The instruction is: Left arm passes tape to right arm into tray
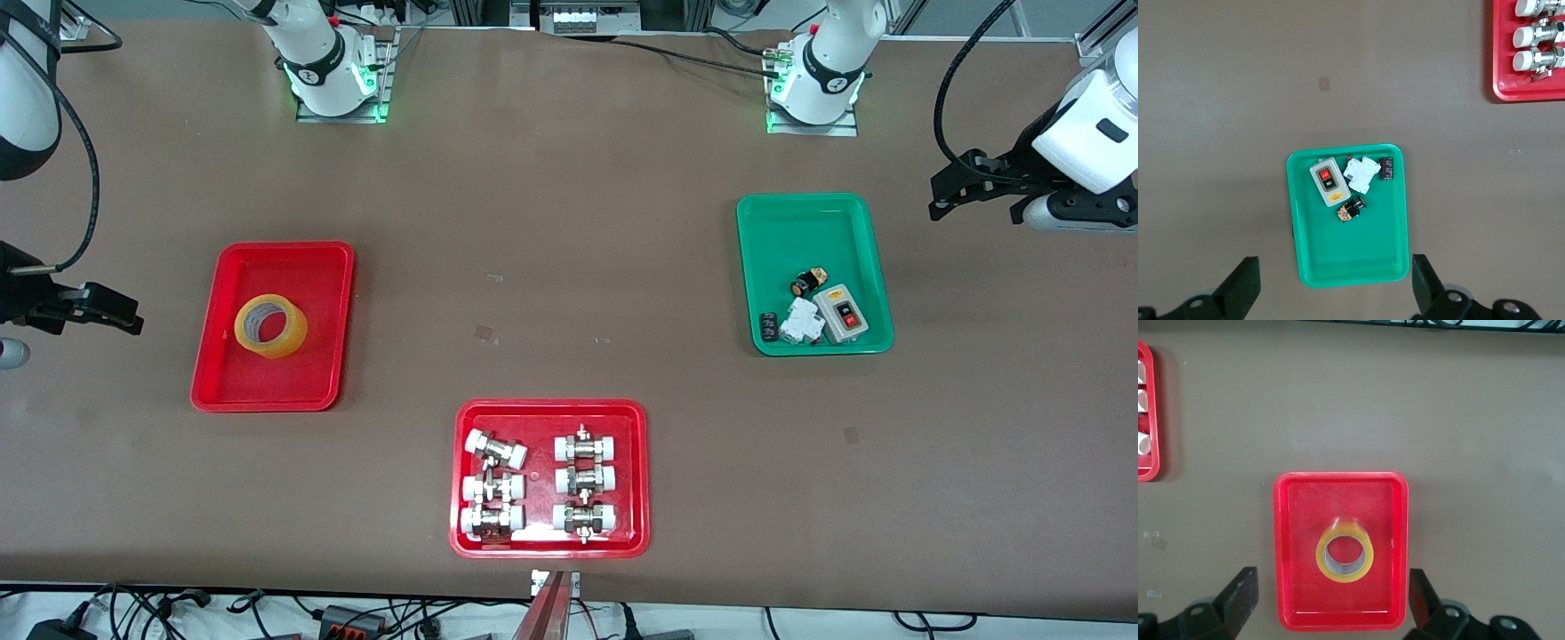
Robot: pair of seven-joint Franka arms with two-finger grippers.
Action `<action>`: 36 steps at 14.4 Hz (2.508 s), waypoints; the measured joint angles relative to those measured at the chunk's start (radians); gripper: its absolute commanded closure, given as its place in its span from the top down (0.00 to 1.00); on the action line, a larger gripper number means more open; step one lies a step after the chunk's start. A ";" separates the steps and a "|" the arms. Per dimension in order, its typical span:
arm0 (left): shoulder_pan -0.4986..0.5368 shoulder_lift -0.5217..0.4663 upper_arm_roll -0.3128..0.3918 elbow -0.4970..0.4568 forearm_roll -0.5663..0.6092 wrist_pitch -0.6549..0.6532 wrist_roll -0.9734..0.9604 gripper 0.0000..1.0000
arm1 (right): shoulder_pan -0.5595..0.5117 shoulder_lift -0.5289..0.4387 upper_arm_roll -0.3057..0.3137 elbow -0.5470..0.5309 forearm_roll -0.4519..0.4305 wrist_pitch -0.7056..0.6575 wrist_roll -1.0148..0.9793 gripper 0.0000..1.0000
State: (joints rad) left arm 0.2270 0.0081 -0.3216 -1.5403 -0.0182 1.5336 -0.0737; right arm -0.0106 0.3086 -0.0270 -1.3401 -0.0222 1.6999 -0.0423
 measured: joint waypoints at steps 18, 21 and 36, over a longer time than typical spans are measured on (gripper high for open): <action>0.002 0.000 0.000 0.000 0.000 0.000 0.000 1.00 | 0.006 -0.284 -0.004 -0.416 -0.003 0.105 0.004 1.00; 0.002 0.000 0.000 0.000 0.000 0.000 0.001 1.00 | 0.008 -0.289 -0.004 -0.415 -0.003 0.095 0.004 1.00; 0.033 0.010 0.002 0.000 0.000 0.000 0.003 1.00 | -0.023 -0.315 0.027 -0.413 0.001 0.072 0.006 1.00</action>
State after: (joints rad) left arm 0.2596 0.0184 -0.3198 -1.5402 -0.0182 1.5336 -0.0706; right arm -0.0332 -0.0063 -0.0004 -1.7536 -0.0216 1.7722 -0.0364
